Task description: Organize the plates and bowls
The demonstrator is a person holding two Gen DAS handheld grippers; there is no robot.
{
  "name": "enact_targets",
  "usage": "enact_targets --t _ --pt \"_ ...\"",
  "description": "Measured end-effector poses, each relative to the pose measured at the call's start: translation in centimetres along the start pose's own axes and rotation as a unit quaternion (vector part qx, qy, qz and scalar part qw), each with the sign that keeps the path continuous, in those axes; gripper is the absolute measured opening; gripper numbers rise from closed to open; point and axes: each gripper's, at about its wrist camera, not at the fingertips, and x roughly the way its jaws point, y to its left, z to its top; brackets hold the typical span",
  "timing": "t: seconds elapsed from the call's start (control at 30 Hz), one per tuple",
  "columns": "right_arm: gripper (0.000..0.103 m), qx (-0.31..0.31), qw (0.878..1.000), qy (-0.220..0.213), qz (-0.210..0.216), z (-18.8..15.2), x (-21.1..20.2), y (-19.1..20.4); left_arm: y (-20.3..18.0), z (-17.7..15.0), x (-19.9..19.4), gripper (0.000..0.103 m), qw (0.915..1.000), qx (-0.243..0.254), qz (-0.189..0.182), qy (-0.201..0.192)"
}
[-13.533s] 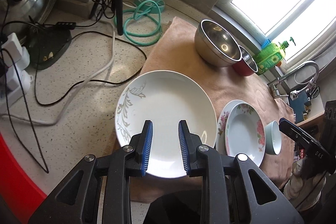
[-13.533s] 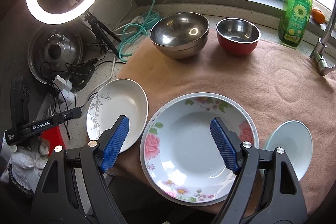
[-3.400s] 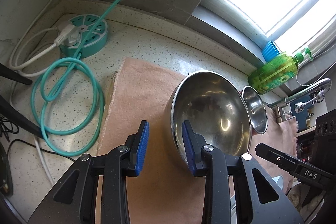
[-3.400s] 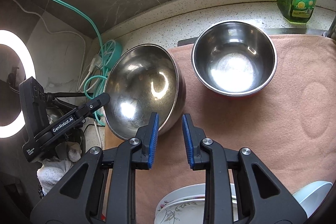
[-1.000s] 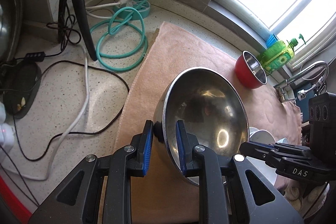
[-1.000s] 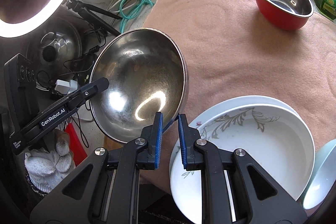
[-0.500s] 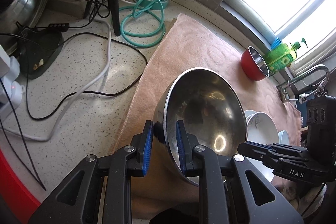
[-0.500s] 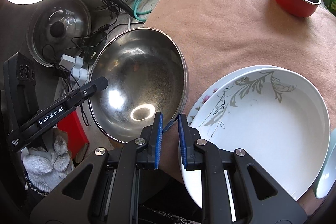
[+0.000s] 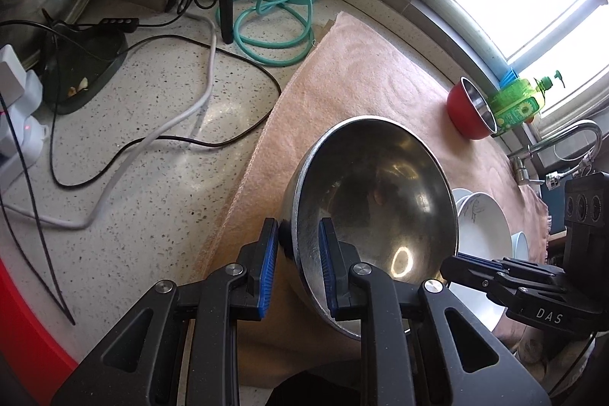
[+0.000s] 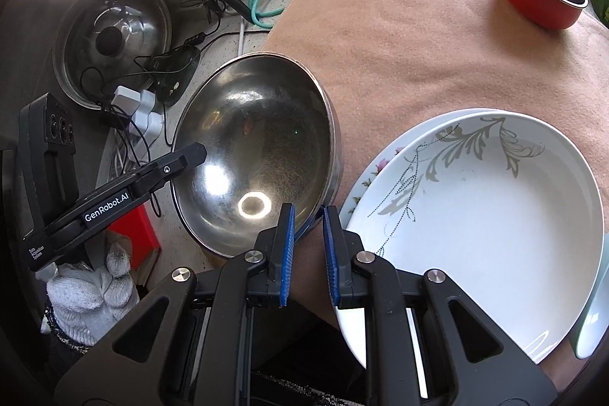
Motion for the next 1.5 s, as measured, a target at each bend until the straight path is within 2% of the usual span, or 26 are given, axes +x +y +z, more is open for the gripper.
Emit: enact_targets --t 0.33,0.67,0.73,0.8,0.87,1.07,1.2,1.27,1.5 --pt "0.018 -0.003 1.000 -0.002 0.001 -0.1 -0.1 0.1 -0.2 0.1 0.0 0.018 1.0000 0.003 0.003 0.001" --pt "0.019 -0.014 0.999 -0.027 -0.014 -0.2 -1.6 0.0 -0.6 0.3 0.1 0.019 0.9999 0.009 0.007 0.003" --pt "0.021 -0.015 0.999 -0.033 -0.016 -0.2 -2.0 -0.2 -0.7 0.4 0.0 0.019 0.9999 0.009 0.007 0.003" --pt "0.034 -0.011 0.999 -0.039 -0.015 -0.2 -2.5 -0.5 -0.8 0.5 -0.1 0.022 0.9999 0.011 0.008 0.002" --pt "0.038 -0.006 0.999 -0.045 -0.012 -0.2 -2.9 -0.7 -0.9 0.6 -0.2 0.023 0.9999 0.012 0.009 0.001" --pt "0.039 -0.007 0.998 -0.066 -0.010 0.0 -4.5 -0.8 -1.0 0.8 -0.7 0.023 0.9999 0.013 0.010 -0.002" --pt "0.047 -0.007 0.997 -0.081 -0.010 0.1 -5.6 -1.1 -1.1 1.2 -1.6 0.023 0.9997 0.013 0.011 -0.015" --pt "0.047 -0.005 0.996 -0.086 -0.012 0.2 -6.1 -1.4 -1.3 1.4 -1.9 0.027 0.9996 0.015 0.012 -0.020" --pt "0.047 0.015 0.994 -0.105 -0.012 0.2 -7.8 -3.0 -2.6 2.1 -1.8 0.027 0.9992 0.030 0.011 -0.023"
